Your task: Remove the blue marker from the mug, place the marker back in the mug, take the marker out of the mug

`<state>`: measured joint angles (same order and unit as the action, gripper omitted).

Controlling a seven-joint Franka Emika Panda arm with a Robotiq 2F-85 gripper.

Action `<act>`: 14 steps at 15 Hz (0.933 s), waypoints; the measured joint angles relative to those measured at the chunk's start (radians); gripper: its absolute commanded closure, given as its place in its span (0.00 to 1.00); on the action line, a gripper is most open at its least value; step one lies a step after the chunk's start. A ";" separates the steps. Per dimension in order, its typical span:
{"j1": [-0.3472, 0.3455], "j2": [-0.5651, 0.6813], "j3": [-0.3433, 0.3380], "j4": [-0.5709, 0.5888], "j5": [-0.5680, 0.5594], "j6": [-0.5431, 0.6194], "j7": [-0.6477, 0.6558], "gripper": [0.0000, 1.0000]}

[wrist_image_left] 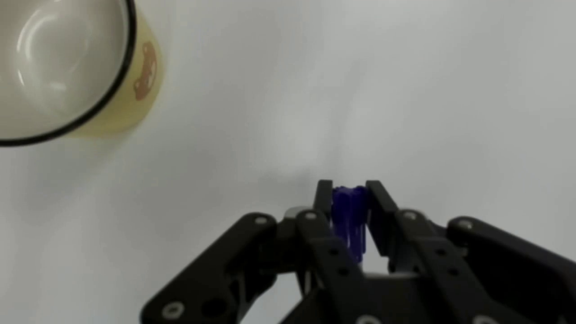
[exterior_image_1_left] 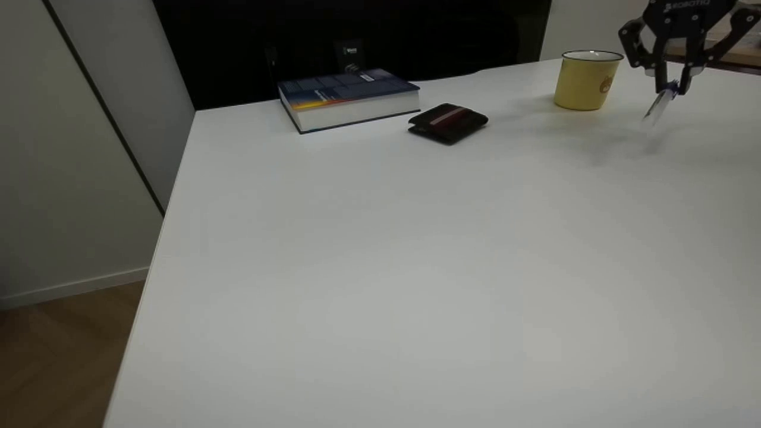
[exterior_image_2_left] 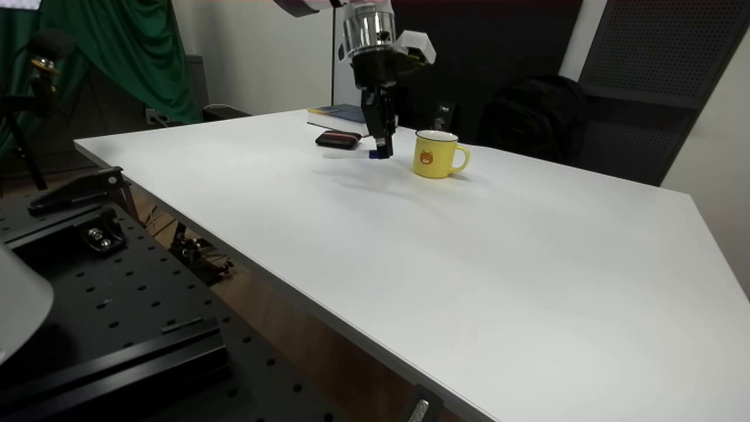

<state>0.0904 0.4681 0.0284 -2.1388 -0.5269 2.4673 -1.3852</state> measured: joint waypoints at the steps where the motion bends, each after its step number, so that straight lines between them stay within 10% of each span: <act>1: 0.018 -0.007 -0.008 0.014 -0.033 -0.038 0.019 0.94; 14: 0.118 -0.002 0.000 0.146 -0.532 -0.423 0.263 0.94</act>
<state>0.2087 0.4664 0.0287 -1.9927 -1.0591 2.0446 -1.1226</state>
